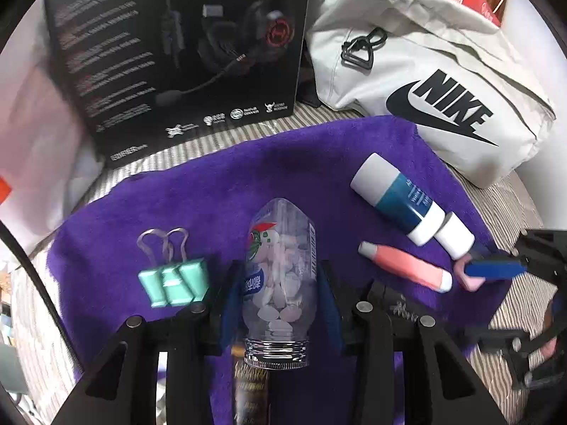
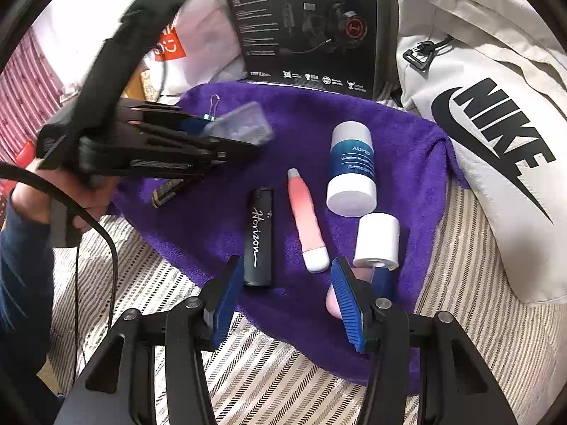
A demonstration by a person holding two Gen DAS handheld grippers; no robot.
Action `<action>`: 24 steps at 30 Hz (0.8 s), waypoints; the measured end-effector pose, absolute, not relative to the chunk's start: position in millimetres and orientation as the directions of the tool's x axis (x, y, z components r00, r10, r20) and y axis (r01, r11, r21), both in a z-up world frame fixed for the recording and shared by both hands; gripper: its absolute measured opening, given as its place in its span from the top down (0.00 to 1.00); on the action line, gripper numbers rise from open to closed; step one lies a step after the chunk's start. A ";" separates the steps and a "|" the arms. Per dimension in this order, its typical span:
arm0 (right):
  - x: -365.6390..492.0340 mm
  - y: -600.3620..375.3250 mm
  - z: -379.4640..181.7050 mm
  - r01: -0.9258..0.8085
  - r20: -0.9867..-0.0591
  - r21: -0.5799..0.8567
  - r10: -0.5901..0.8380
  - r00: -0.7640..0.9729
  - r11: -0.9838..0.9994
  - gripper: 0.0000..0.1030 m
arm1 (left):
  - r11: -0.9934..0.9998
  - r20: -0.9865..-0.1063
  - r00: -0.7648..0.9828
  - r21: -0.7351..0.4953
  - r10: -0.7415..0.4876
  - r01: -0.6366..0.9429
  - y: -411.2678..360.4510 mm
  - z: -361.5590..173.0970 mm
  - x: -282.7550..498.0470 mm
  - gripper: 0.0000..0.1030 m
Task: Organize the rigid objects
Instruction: 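Release the Horizon case on the towel with the right gripper while the left releases the bottle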
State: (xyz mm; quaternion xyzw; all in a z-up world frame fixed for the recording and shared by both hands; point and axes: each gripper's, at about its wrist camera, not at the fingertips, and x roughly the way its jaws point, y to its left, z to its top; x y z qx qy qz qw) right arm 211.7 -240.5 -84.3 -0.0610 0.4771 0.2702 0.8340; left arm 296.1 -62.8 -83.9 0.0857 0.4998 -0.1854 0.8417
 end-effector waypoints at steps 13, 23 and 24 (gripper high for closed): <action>212.2 -241.3 -87.6 -0.518 -0.816 0.190 0.427 0.389 0.834 0.50 | 0.911 -0.876 0.446 0.016 -0.186 0.411 -76.5 -94.1 300.8 0.61; 210.9 -241.9 -88.4 -0.519 -0.812 0.191 0.431 0.393 0.833 0.50 | 0.908 -0.882 0.439 0.030 -0.172 0.417 -80.3 -100.4 294.2 0.37; 211.3 -242.1 -88.5 -0.518 -0.812 0.194 0.433 0.392 0.833 0.50 | 0.909 -0.879 0.447 0.038 -0.168 0.415 -81.1 -100.4 293.5 0.36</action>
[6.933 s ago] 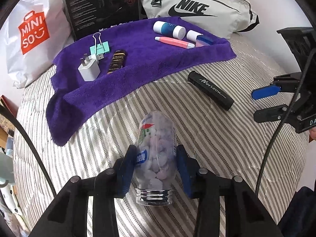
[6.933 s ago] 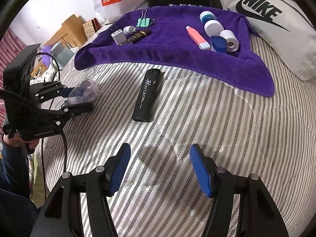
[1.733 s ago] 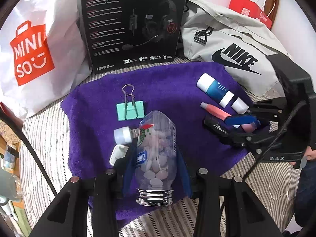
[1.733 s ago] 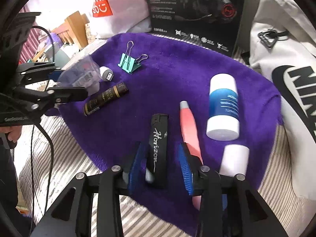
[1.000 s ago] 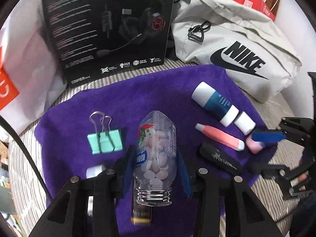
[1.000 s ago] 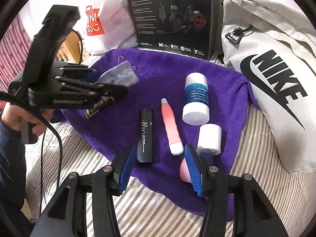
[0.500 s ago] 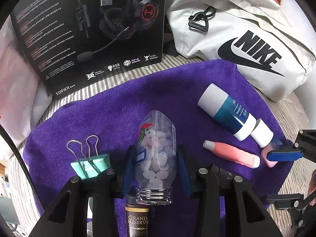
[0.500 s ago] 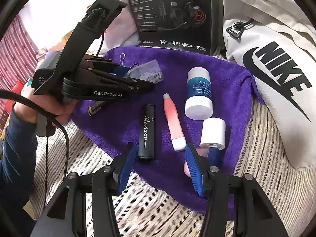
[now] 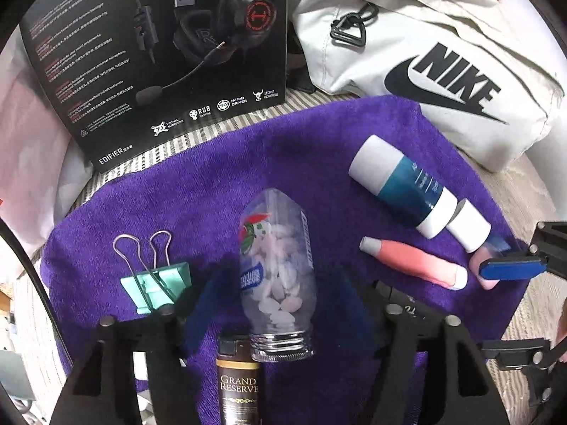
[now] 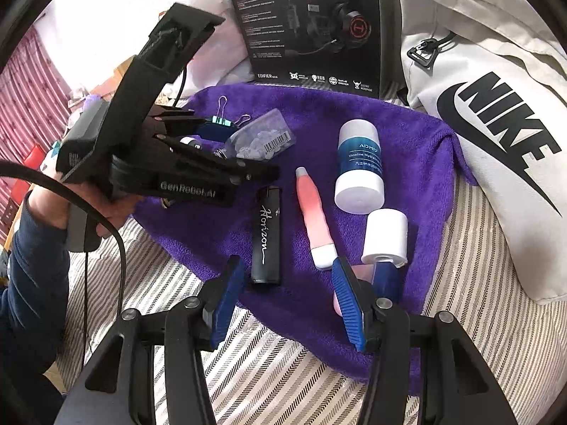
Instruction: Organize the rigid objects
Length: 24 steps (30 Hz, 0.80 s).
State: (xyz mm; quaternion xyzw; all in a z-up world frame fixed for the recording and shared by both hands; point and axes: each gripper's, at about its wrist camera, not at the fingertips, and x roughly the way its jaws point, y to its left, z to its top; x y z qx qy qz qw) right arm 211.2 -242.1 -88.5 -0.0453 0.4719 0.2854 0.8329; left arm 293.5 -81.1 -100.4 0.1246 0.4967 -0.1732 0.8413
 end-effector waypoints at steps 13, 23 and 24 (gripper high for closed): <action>192.7 -253.1 -59.2 -0.504 -0.796 0.103 0.375 0.475 0.858 0.42 | 0.928 -0.868 0.477 0.055 -0.138 0.368 -84.5 -69.6 278.6 0.29; 144.4 -243.7 -15.0 -0.435 -0.733 0.015 0.306 0.608 0.900 0.17 | 0.949 -0.811 0.577 0.100 -0.096 0.298 -71.5 -11.8 226.9 0.03; 140.1 -242.1 -13.3 -0.427 -0.730 0.009 0.298 0.615 0.904 0.15 | 0.952 -0.805 0.587 0.111 -0.082 0.285 -67.8 -7.3 217.6 0.01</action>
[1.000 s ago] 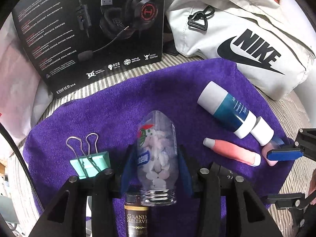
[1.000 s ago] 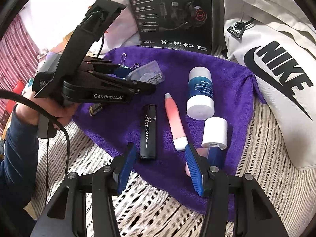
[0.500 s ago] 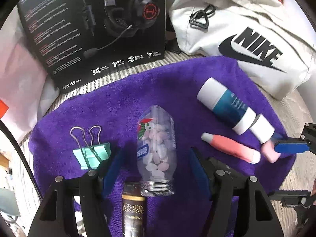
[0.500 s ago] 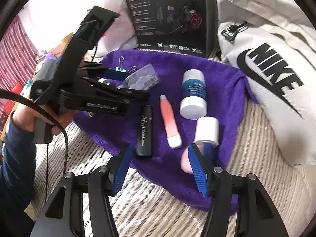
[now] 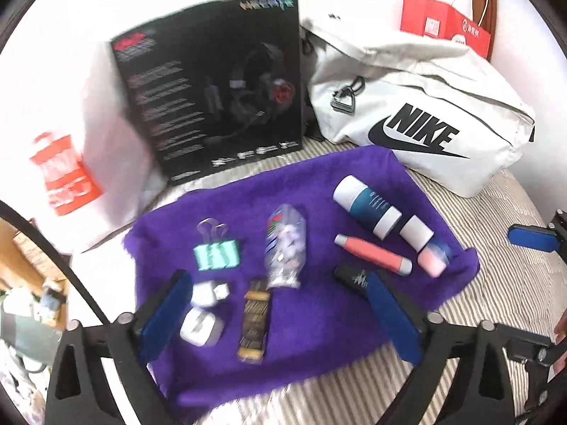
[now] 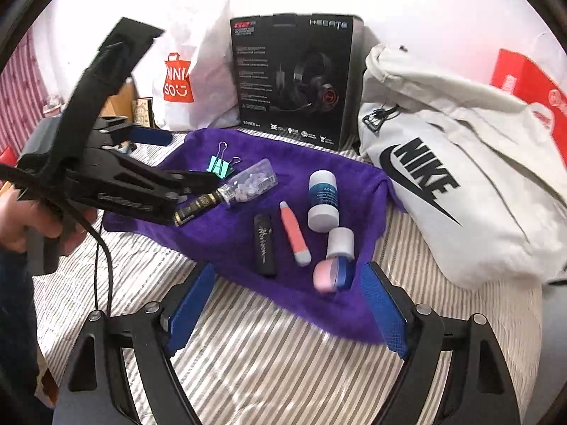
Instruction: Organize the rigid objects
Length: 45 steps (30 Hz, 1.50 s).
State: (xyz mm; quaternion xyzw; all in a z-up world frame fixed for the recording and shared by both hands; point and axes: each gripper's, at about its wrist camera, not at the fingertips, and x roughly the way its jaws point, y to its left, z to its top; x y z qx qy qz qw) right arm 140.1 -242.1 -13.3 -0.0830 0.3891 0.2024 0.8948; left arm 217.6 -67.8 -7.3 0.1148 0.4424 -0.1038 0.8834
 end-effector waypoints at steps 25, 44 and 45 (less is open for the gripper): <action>33.2 -238.9 -8.4 -0.156 -0.774 0.005 0.103 0.624 0.988 0.00 | 1.000 -0.791 0.611 -0.002 -0.019 0.029 -5.6 -3.6 57.0 0.00; 28.0 -237.4 -6.0 -0.124 -0.776 -0.003 0.076 0.627 0.992 0.00 | 1.000 -0.811 0.585 -0.010 -0.006 -0.005 4.4 -14.5 45.5 0.00; 27.8 -236.8 -6.0 -0.124 -0.776 -0.006 0.074 0.627 0.992 0.00 | 1.000 -0.812 0.583 -0.013 -0.006 -0.007 5.3 -15.0 45.3 0.00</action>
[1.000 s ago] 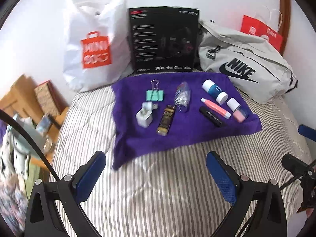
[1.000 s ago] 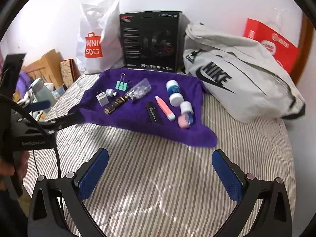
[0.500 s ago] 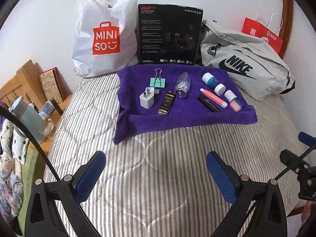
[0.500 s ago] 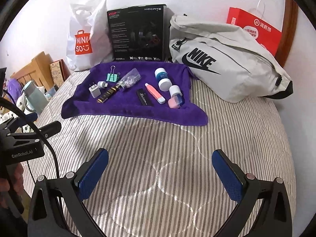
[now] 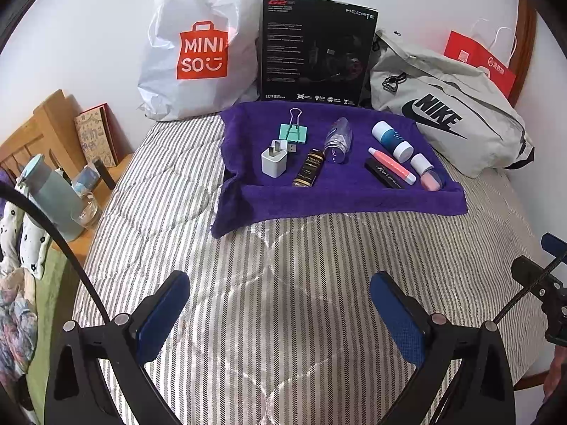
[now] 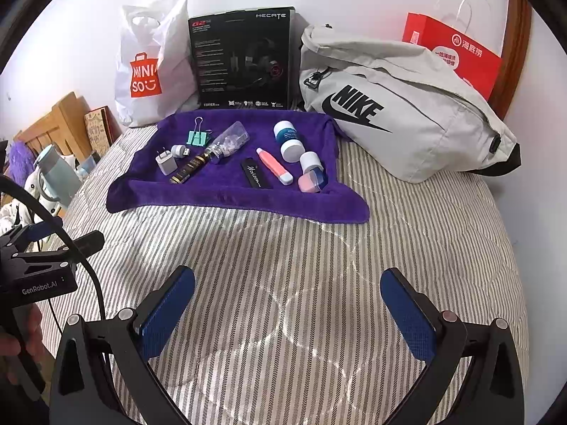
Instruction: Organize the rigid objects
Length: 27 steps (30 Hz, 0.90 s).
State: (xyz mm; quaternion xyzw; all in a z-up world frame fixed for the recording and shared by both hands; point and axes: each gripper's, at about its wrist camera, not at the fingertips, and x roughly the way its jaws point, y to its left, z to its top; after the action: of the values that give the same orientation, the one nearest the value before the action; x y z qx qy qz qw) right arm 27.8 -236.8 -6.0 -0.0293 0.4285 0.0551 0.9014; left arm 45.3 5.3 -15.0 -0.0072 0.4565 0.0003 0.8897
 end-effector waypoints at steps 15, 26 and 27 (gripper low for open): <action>25.9 -232.7 -7.3 -0.124 -0.779 -0.010 0.070 0.623 0.992 0.00 | 1.000 -0.817 0.576 -0.020 -0.006 -0.018 7.5 -17.2 43.6 0.00; 27.5 -233.4 -8.2 -0.121 -0.785 -0.009 0.068 0.616 0.993 0.00 | 1.000 -0.821 0.571 -0.018 -0.007 -0.013 8.1 -18.7 43.9 0.00; 27.8 -233.6 -8.4 -0.119 -0.785 -0.009 0.067 0.616 0.993 0.00 | 1.000 -0.821 0.570 -0.018 -0.007 -0.014 7.7 -18.9 43.9 0.00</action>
State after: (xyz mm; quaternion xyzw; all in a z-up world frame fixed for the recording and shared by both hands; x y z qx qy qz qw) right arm 27.8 -233.6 -8.4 -0.0300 0.4351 0.0518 0.8984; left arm 43.9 7.7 -18.9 -0.0111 0.4634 0.0021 0.8861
